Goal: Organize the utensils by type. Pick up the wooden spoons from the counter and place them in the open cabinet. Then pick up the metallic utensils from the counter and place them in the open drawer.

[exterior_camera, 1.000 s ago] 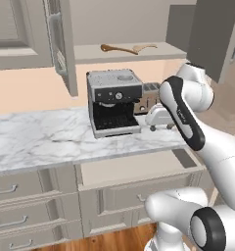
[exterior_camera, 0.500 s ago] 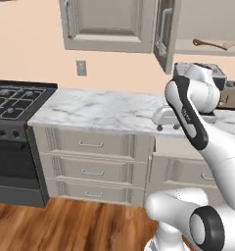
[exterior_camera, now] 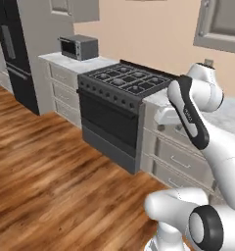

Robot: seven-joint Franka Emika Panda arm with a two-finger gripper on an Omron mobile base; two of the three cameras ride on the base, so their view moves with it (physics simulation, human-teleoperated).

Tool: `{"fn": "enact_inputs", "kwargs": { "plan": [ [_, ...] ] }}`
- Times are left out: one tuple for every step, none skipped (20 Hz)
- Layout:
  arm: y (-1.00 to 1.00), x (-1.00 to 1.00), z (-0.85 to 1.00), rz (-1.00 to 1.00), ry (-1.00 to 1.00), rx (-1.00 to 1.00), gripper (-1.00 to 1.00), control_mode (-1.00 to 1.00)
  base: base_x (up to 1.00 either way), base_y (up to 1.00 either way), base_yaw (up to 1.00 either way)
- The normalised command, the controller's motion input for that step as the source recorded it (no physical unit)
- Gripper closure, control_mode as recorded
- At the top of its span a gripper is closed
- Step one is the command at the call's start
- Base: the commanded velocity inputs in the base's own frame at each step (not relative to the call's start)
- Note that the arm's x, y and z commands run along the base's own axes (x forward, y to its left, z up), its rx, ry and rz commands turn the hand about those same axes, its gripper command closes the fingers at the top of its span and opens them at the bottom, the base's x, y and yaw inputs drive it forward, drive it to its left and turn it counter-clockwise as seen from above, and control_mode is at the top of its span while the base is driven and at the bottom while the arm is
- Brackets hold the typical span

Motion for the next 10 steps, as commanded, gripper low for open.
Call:
{"fn": "enact_inputs", "kwargs": {
  "plan": [
    [0.0, 0.0, 0.0, 0.0, 0.0, 0.0, -1.0, 1.0, -0.18, 0.36, 1.0],
    [0.0, 0.0, 0.0, 0.0, 0.0, 0.0, -1.0, 1.0, -0.13, 0.39, 1.0],
    [0.0, 0.0, 0.0, 0.0, 0.0, 0.0, -1.0, 1.0, -0.05, 0.43, 0.97],
    [0.0, 0.0, 0.0, 0.0, 0.0, 0.0, -1.0, 1.0, 0.0, 0.49, 0.93],
    [0.0, 0.0, 0.0, 0.0, 0.0, 0.0, -1.0, 1.0, 0.0, 0.49, 0.87],
    [0.0, 0.0, 0.0, 0.0, 0.0, 0.0, -1.0, 1.0, 0.03, 0.5, 0.8],
    [0.0, 0.0, 0.0, 0.0, 0.0, 0.0, -1.0, 1.0, 0.14, 0.54, 0.69],
    [0.0, 0.0, 0.0, 0.0, 0.0, 0.0, -1.0, 1.0, 0.21, 0.54, 0.66],
    [0.0, 0.0, 0.0, 0.0, 0.0, 0.0, -1.0, 1.0, 0.3, 0.49, 0.62],
    [0.0, 0.0, 0.0, 0.0, 0.0, 0.0, -1.0, 1.0, 0.44, 0.45, 0.56]
  ]
}}
